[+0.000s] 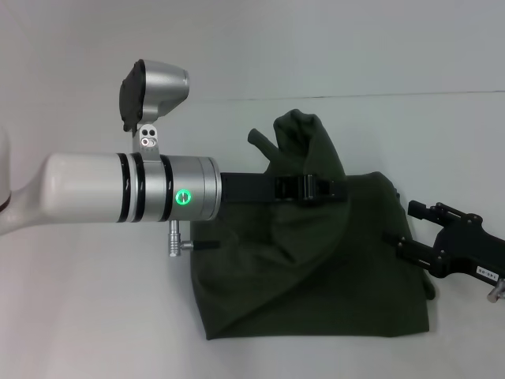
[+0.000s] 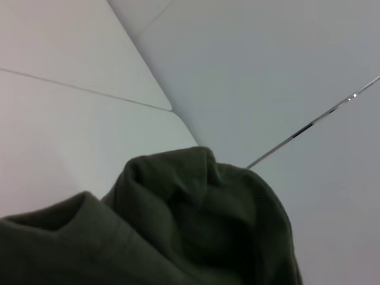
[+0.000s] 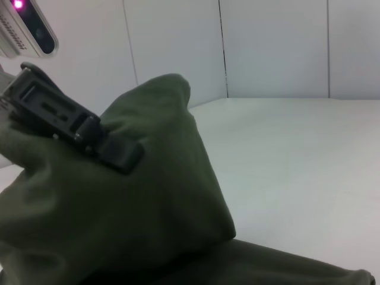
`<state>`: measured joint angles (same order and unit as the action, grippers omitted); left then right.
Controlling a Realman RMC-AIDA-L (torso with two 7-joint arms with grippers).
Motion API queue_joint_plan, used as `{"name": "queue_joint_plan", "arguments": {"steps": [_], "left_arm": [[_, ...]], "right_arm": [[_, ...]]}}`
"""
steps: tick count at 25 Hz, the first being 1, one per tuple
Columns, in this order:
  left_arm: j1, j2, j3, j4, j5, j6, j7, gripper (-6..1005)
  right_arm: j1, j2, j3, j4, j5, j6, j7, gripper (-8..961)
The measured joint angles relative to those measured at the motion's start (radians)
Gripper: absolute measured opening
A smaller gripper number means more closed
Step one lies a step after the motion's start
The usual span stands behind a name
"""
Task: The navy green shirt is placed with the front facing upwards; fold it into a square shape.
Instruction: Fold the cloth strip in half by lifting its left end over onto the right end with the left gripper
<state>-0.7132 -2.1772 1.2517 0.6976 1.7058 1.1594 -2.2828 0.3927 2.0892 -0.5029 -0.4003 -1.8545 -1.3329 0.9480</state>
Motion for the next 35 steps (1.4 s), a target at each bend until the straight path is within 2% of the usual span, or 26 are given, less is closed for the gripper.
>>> {"name": "queue_joint_plan", "arguments": {"steps": [10, 23, 31, 35], "left_arm": [[-0.009, 0.001, 0.115, -0.013, -0.086, -0.112, 0.018, 77], [-0.022, 0.001, 0.143, -0.088, -0.201, -0.142, 0.088, 77], [-0.025, 0.001, 0.164, -0.13, -0.356, -0.135, 0.176, 239], [-0.025, 0.001, 0.165, -0.133, -0.397, -0.137, 0.203, 405]], "right_arm": [[0.0, -0.001, 0.0, 0.0, 0.0, 0.01, 0.0, 731], [0.0, -0.001, 0.0, -0.003, 0.0, 0.012, 0.0, 732], [-0.011, -0.004, 0.002, -0.025, 0.0, 0.01, 0.022, 732], [-0.055, -0.006, 0.017, -0.106, 0.001, 0.013, 0.058, 733]]}}
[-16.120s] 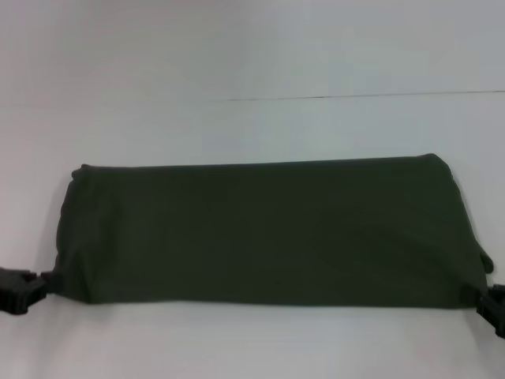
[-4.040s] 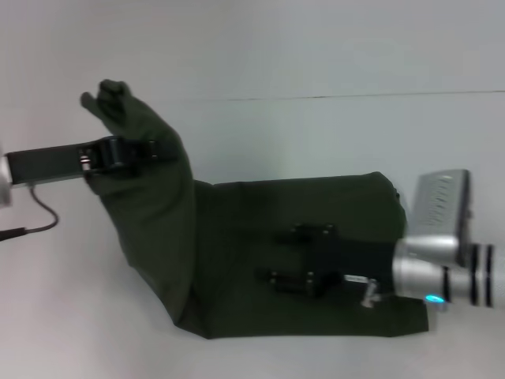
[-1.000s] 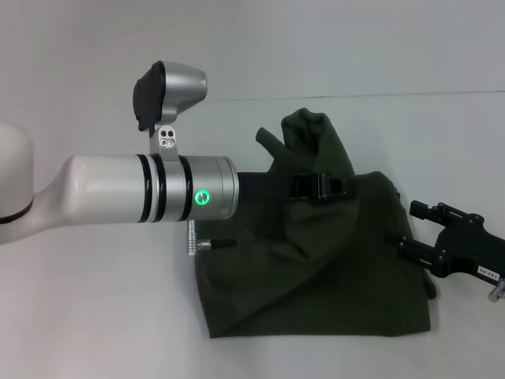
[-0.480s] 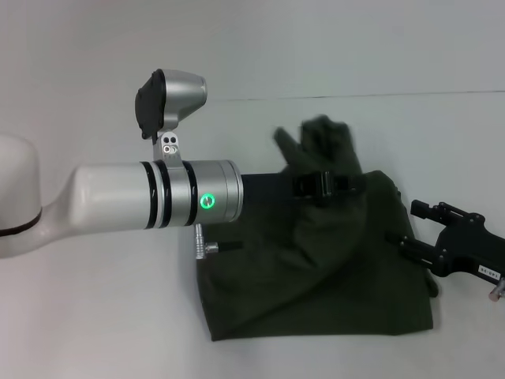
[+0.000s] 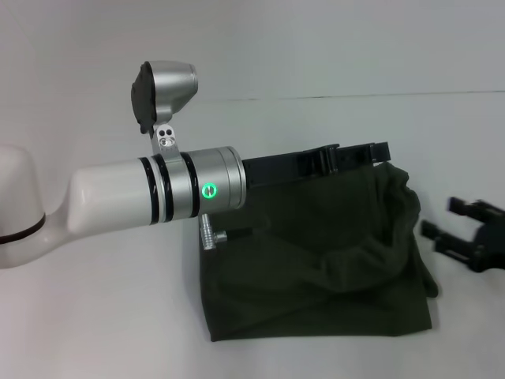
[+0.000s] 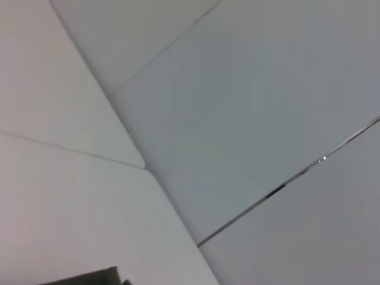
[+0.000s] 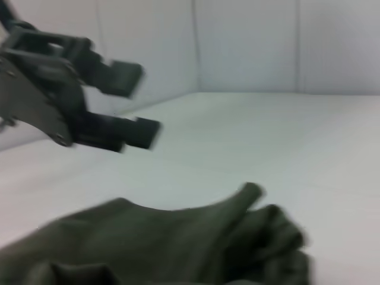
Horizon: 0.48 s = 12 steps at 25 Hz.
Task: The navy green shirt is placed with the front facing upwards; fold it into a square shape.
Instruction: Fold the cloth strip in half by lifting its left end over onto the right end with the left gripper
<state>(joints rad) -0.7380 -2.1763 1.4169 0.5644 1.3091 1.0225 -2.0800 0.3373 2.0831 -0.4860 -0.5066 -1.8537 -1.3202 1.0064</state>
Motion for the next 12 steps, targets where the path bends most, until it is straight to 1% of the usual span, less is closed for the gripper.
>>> {"name": "queue_joint_plan", "arguments": {"steps": [3, 6, 8, 9, 12], "left_arm": [[0.001, 0.003, -0.006, 0.0, -0.001, -0.001, 0.002, 536], [0.01, 0.005, -0.023, 0.0, -0.002, 0.001, 0.017, 670], [0.015, 0.006, -0.035, 0.002, -0.002, 0.003, 0.027, 757], [0.017, 0.007, -0.038, 0.002, -0.002, 0.004, 0.029, 799], [0.025, 0.009, -0.048, 0.003, -0.002, 0.007, 0.039, 925]], "right_arm": [[-0.044, 0.0, 0.035, -0.08, 0.0, -0.026, 0.04, 732], [-0.067, -0.004, 0.056, -0.128, 0.002, -0.114, 0.053, 732], [-0.068, -0.004, 0.056, -0.153, 0.002, -0.188, 0.055, 732], [-0.063, 0.0, 0.049, -0.164, -0.001, -0.219, 0.059, 731], [-0.038, 0.008, 0.012, -0.171, -0.002, -0.243, 0.087, 732]]}}
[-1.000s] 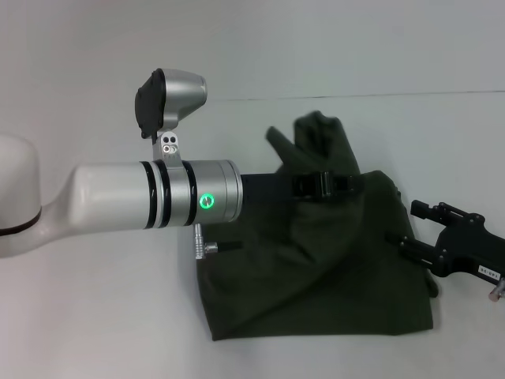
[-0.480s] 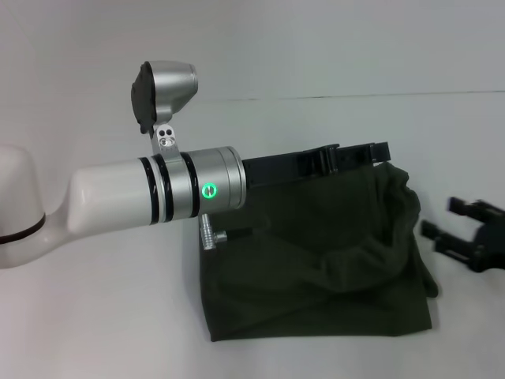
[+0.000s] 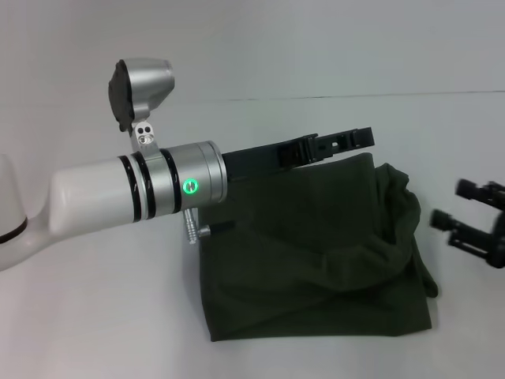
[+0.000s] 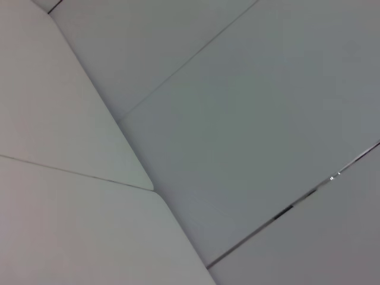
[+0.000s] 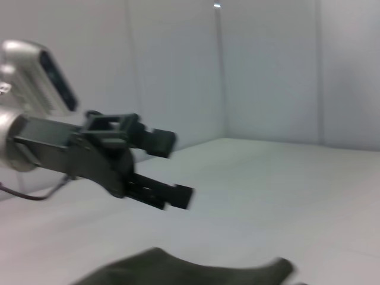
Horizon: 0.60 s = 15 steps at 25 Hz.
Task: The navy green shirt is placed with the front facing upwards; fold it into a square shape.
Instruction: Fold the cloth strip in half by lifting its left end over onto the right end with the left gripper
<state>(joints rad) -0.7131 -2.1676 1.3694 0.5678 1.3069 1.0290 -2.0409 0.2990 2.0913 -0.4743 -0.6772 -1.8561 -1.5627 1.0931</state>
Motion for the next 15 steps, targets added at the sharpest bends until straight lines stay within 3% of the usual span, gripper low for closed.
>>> {"name": "queue_joint_plan", "arguments": {"steps": [8, 15], "left_arm": [[0.03, 0.001, -0.036, 0.006, 0.0, 0.025, 0.016, 932], [0.054, 0.001, -0.059, 0.006, 0.0, 0.044, 0.027, 933]], "right_arm": [[0.07, 0.004, -0.132, 0.047, 0.0, 0.078, 0.026, 731], [0.059, 0.003, -0.219, 0.056, -0.018, 0.187, 0.05, 733]]}}
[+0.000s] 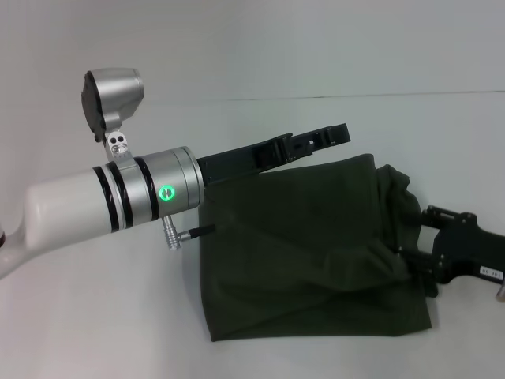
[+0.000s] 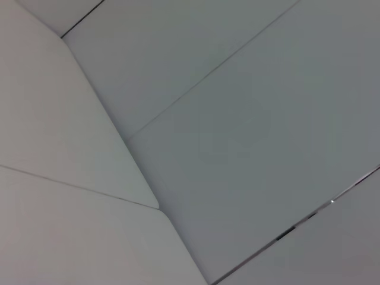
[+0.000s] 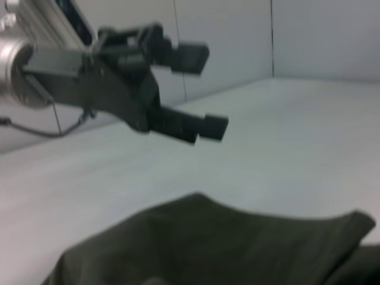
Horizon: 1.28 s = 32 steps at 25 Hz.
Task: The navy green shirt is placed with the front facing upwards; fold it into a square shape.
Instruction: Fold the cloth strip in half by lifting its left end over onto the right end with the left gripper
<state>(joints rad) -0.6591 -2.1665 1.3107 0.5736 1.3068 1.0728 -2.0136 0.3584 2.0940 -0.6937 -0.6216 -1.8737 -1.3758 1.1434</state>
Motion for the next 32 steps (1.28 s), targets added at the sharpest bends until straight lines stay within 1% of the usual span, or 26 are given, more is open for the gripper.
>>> {"name": "queue_joint_plan", "arguments": {"steps": [5, 9, 12, 18, 22, 25, 27, 32], "left_arm": [[0.002, -0.001, -0.001, 0.0, 0.0, 0.007, 0.0, 933], [0.0, -0.001, -0.001, 0.0, 0.0, 0.008, 0.001, 933], [-0.004, -0.001, -0.001, 0.0, 0.0, 0.009, 0.001, 932], [-0.008, -0.001, -0.001, 0.0, 0.0, 0.009, 0.001, 932], [-0.01, -0.001, -0.001, 0.001, 0.0, 0.009, 0.001, 932], [-0.011, -0.001, -0.001, 0.001, 0.0, 0.009, 0.001, 932], [-0.011, -0.001, -0.001, 0.002, 0.0, 0.008, 0.001, 932], [-0.011, -0.001, -0.001, 0.003, 0.0, 0.009, 0.001, 932]], "right_arm": [[-0.007, 0.001, 0.002, 0.012, -0.056, 0.019, 0.004, 732], [-0.027, -0.001, 0.006, 0.02, -0.059, 0.033, -0.007, 732], [-0.046, -0.002, 0.005, 0.028, -0.059, 0.068, -0.015, 731], [-0.051, -0.002, -0.003, 0.05, -0.06, 0.107, -0.031, 732], [-0.052, -0.002, -0.004, 0.051, -0.065, 0.109, -0.04, 732], [-0.056, -0.005, 0.003, 0.039, -0.067, 0.08, -0.041, 733], [-0.064, -0.007, 0.023, 0.013, -0.068, 0.036, -0.039, 733], [-0.076, -0.007, 0.132, -0.05, -0.065, -0.048, 0.004, 732]]}}
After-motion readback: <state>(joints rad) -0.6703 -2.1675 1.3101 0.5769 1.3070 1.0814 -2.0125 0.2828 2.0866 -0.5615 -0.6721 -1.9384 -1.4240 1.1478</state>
